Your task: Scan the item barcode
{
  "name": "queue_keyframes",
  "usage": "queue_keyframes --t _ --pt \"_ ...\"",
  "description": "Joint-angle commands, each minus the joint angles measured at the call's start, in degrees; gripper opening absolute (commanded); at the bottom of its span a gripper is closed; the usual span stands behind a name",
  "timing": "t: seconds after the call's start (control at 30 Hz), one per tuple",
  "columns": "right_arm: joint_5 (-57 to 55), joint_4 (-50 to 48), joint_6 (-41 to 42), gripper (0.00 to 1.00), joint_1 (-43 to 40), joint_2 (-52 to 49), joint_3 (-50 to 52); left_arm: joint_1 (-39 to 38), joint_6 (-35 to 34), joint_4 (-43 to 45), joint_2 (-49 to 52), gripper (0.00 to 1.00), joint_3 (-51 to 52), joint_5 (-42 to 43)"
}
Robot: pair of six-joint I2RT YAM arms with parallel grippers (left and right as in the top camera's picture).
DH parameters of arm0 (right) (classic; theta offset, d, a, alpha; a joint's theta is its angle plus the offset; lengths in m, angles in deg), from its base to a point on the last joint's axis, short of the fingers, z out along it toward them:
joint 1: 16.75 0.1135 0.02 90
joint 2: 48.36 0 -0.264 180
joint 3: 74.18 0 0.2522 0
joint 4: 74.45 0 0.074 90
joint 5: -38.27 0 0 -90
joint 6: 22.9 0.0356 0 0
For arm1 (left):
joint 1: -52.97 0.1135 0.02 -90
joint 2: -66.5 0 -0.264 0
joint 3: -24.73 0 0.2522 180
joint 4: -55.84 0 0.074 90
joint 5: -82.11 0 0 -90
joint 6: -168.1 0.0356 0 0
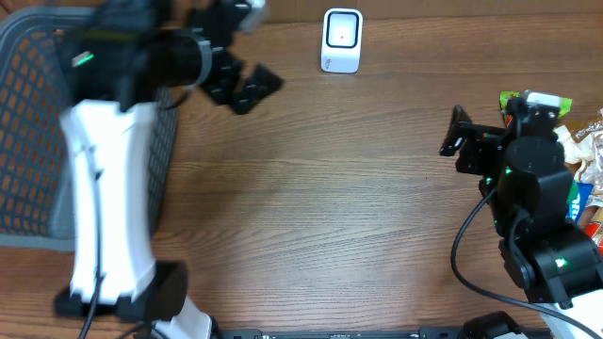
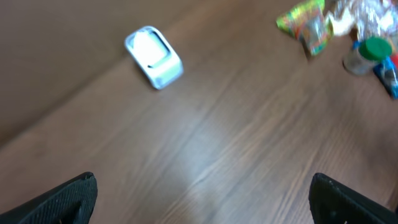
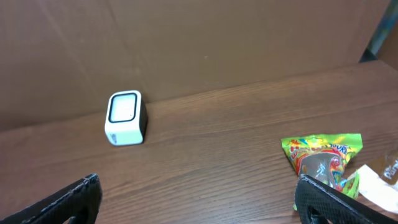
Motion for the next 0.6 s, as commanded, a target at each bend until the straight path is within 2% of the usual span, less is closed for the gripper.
queue_keyframes --t 0.0,0.13,0.33,0.57 --pt "-3.5 0.0 -1.0 1.0 0.8 1.0 -1.0 2.6 2.7 0.7 -10.3 1.0 1.8 4.5" --pt "-5.0 0.0 -1.0 1.0 0.6 1.1 -1.0 2.9 1.5 5.6 -21.7 1.0 11.2 0.3" --pt "-5.6 1.1 -1.0 1.0 0.6 1.0 -1.0 3.0 -2.0 12.8 -43.7 1.0 36.5 -8.5" --pt "-5.6 1.5 -1.0 1.0 0.6 0.3 -1.0 3.0 -8.8 18.3 -64.1 1.0 60.4 -10.6"
